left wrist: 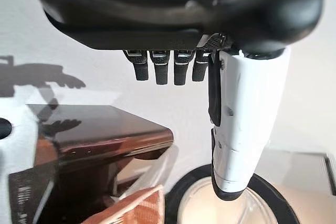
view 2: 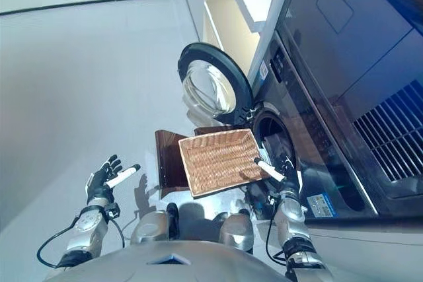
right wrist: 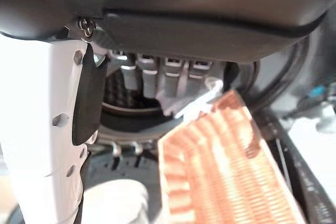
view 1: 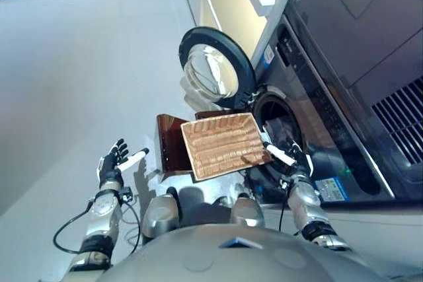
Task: Pick up the clothes and place them into the washing machine
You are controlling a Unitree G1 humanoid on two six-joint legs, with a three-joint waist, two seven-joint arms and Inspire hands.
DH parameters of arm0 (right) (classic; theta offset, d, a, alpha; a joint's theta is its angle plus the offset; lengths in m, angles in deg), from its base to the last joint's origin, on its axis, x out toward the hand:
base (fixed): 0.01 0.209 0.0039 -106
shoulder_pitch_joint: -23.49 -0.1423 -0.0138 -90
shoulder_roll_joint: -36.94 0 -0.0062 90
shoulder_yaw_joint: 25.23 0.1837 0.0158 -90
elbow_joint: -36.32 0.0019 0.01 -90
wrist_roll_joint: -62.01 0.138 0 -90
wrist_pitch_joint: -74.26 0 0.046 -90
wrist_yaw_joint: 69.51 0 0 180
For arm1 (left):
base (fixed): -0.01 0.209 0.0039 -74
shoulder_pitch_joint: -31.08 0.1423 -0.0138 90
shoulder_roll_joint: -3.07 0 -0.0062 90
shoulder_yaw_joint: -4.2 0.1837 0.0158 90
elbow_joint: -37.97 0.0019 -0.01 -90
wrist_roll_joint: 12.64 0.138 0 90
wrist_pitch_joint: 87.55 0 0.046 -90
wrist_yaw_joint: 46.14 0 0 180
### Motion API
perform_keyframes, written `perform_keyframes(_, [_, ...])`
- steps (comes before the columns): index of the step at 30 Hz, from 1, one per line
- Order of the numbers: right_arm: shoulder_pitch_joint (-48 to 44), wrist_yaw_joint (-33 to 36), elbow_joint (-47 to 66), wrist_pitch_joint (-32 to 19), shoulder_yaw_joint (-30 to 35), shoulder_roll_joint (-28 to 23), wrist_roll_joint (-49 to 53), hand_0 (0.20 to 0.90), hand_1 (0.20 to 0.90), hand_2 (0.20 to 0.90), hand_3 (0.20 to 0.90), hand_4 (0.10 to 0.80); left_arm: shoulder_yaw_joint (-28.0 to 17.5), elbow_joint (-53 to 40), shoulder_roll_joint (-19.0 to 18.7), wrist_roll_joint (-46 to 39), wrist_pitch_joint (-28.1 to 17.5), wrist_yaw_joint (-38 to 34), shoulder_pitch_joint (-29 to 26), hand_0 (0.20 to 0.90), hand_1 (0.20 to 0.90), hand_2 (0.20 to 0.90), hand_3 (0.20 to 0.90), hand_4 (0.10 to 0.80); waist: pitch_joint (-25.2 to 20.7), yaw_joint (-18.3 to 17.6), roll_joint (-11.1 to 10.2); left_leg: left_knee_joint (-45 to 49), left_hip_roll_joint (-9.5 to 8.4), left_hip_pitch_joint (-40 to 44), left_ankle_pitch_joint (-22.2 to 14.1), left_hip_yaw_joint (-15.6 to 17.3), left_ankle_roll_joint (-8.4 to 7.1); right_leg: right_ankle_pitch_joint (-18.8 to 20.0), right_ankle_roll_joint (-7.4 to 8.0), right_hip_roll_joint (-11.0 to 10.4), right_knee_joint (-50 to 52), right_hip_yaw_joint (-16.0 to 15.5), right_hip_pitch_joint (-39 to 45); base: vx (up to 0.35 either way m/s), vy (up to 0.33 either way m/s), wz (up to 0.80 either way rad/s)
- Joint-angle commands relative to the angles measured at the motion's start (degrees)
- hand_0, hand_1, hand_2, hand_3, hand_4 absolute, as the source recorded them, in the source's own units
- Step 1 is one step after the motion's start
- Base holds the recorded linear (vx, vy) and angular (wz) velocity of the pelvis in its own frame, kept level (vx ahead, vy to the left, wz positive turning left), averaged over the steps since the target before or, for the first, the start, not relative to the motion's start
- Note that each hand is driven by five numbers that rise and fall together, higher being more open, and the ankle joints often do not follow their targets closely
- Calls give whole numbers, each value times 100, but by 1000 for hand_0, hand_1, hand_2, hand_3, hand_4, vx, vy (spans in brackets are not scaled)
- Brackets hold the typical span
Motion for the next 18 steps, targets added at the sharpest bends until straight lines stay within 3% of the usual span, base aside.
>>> perform_keyframes(1, [-242,128,409,-318,342,-422,-9,900,900,900,900,800,-116,-268,-196,14,-414,-21,53,900,900,900,900,800,-433,-54,-101,89,25,564,-643,41,-82,1619,438,-233,-227,58,-425,101,-173,28])
perform_keyframes(8, [-30,114,585,-323,491,-585,-200,900,900,900,900,800,-132,-231,-22,-20,-344,96,222,900,900,900,900,800,-622,4,-118,-381,259,644,-307,-8,-298,1169,428,15,-448,-257,-214,46,-134,-2])
perform_keyframes(18, [-65,255,507,-296,449,-701,-572,900,900,900,900,800,77,-498,78,-140,-331,207,158,900,900,900,900,800,-505,-52,112,-650,202,543,-100,-124,-322,887,328,7,-227,-375,-393,-12,-21,3])
